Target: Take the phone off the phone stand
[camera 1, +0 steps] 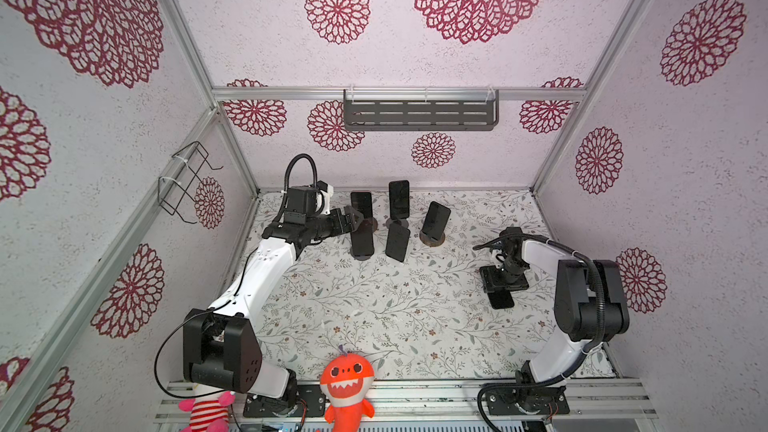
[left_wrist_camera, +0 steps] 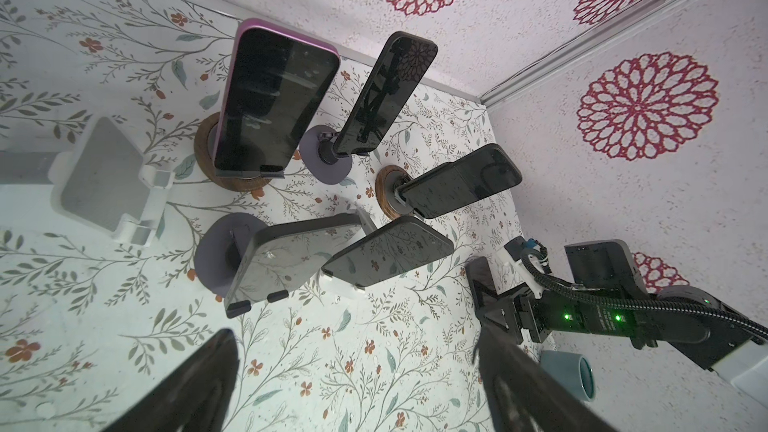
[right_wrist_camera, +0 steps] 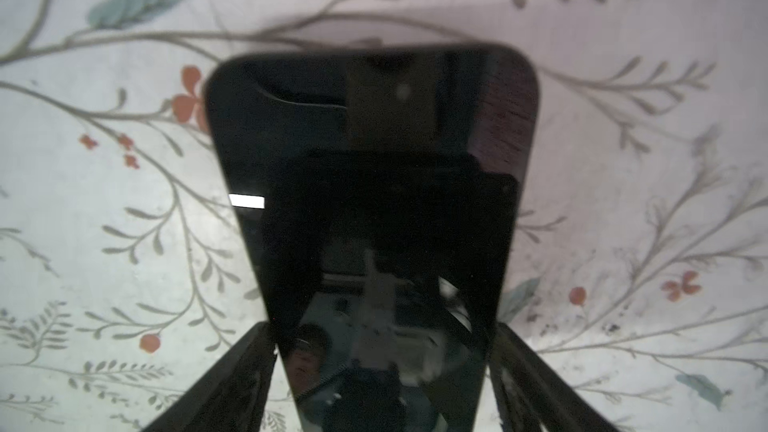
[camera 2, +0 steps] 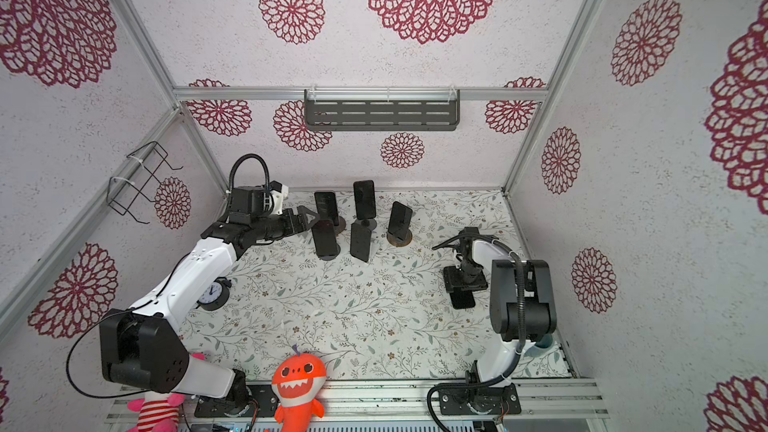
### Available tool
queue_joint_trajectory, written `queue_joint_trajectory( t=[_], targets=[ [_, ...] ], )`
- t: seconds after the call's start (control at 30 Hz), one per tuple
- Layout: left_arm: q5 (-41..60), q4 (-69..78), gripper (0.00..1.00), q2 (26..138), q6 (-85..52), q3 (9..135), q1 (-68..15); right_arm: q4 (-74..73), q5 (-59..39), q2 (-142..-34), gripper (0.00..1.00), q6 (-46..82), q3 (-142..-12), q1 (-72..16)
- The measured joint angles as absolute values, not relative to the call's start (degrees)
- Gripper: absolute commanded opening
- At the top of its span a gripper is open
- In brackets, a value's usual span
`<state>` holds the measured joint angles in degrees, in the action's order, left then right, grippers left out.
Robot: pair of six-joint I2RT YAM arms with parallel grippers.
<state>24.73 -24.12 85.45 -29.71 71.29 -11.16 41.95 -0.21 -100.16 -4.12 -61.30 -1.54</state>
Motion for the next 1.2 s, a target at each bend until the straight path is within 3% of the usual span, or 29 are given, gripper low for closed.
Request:
queue_joint_trajectory(
  t=[0.27, 0.67, 0.9, 1.13, 1.2],
  targets=[
    [22.0, -27.4, 0.99, 87.9, -25.7, 74.7, -11.2, 44.7, 0.0, -97.5, 0.84, -2.7, -65.1, -1.5],
    [6.5, -29.5, 0.97, 94.3, -20.0, 80.8, -19.1, 45.2, -3.2, -76.2, 0.84, 8.4, -70.3, -1.8],
    [-6.1, -30.9, 0.97, 99.5, -22.7, 83.0, -23.2, 47.0, -3.3, -75.0, 0.84, 9.8, -71.0, -2.1],
    [-10.0, -30.7, 1.0, 103.1, -26.1, 83.5, -24.2, 47.5, -3.3, -74.9, 0.84, 10.2, -71.0, -2.1],
    [-10.2, -30.7, 0.95, 103.6, -26.7, 83.5, -24.2, 47.5, -3.3, -74.8, 0.84, 10.2, -71.0, -2.1]
  ],
)
